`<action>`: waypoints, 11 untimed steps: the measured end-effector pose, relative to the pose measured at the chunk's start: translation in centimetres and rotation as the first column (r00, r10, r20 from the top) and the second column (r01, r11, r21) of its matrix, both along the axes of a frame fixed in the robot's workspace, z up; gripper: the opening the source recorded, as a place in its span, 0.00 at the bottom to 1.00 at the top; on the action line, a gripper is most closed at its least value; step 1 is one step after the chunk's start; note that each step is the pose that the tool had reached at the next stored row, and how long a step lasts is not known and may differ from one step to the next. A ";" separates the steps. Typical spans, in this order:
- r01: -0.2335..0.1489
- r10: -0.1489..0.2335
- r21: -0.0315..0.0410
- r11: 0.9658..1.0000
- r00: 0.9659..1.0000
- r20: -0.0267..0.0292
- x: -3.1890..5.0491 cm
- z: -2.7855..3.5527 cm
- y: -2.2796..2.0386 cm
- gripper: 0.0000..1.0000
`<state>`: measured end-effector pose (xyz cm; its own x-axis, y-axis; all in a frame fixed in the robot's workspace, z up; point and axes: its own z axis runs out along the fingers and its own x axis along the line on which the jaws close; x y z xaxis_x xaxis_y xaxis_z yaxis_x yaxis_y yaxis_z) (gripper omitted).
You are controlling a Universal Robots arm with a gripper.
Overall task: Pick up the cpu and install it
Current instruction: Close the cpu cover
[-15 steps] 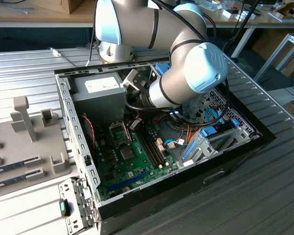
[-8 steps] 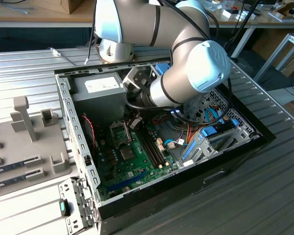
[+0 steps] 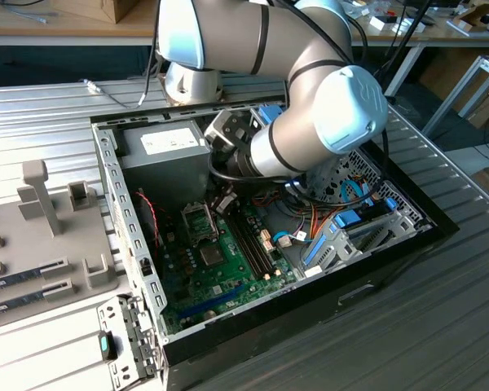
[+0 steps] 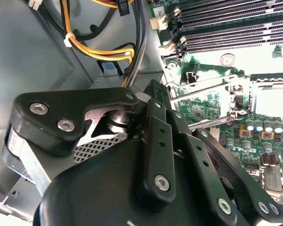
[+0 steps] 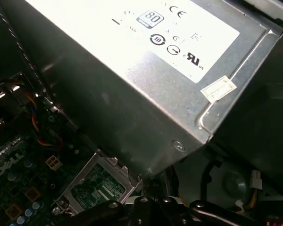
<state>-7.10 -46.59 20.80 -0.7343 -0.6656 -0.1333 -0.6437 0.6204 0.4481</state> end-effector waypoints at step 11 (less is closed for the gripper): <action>0.000 0.000 0.020 1.000 1.000 -0.010 0.87 -1.22 -0.46 0.11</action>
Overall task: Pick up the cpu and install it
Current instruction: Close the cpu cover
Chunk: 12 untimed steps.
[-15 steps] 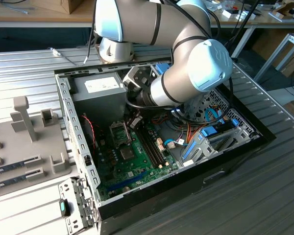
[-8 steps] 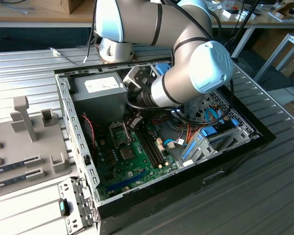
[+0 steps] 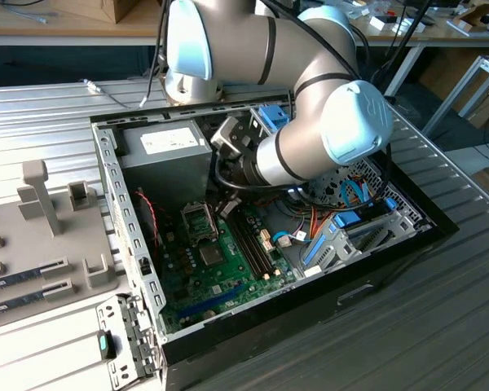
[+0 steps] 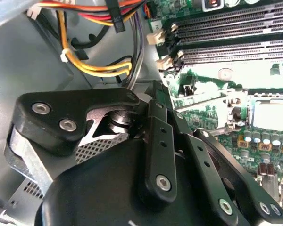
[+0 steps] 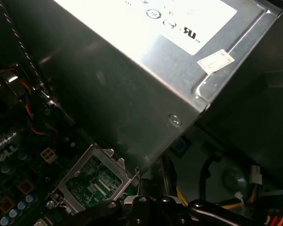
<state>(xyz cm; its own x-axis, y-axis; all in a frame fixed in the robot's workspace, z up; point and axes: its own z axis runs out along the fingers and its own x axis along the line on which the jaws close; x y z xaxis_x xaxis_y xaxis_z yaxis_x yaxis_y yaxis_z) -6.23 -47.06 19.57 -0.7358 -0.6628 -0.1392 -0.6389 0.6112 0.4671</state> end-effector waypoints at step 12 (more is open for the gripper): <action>0.000 0.000 0.038 0.999 1.000 0.002 -0.56 -0.05 -0.43 0.11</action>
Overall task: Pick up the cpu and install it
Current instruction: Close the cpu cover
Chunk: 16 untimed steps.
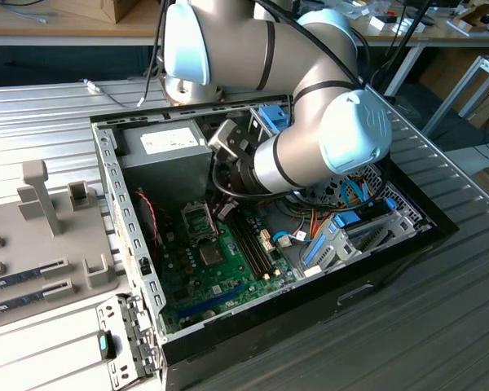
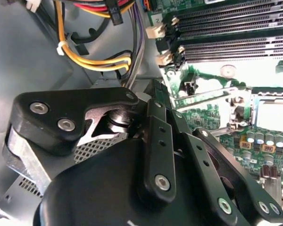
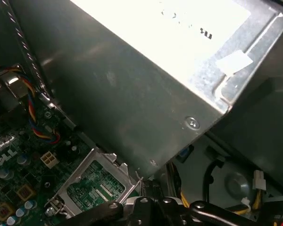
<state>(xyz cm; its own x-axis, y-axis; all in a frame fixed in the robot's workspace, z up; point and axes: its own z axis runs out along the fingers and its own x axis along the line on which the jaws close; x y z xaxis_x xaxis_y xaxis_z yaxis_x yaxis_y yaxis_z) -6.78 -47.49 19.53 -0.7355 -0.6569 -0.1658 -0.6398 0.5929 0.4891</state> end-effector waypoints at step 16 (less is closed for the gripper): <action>0.000 0.000 0.028 1.000 1.000 -0.009 0.55 -0.52 -0.53 0.11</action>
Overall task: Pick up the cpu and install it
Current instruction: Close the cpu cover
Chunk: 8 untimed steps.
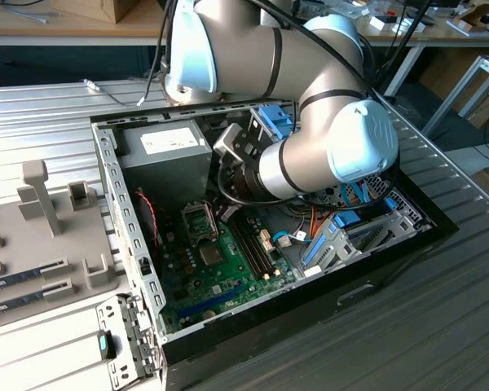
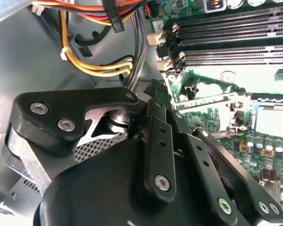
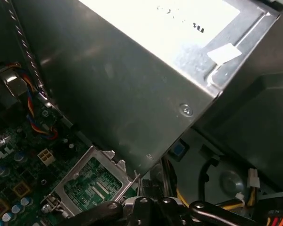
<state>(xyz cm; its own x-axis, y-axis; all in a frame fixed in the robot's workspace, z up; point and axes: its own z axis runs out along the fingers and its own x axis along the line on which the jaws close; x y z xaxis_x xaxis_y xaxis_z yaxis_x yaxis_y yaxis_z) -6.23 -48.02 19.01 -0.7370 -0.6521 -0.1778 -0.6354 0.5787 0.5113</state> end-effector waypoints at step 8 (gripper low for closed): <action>0.000 0.000 0.001 1.000 1.000 0.002 -0.58 -0.02 -1.00 0.11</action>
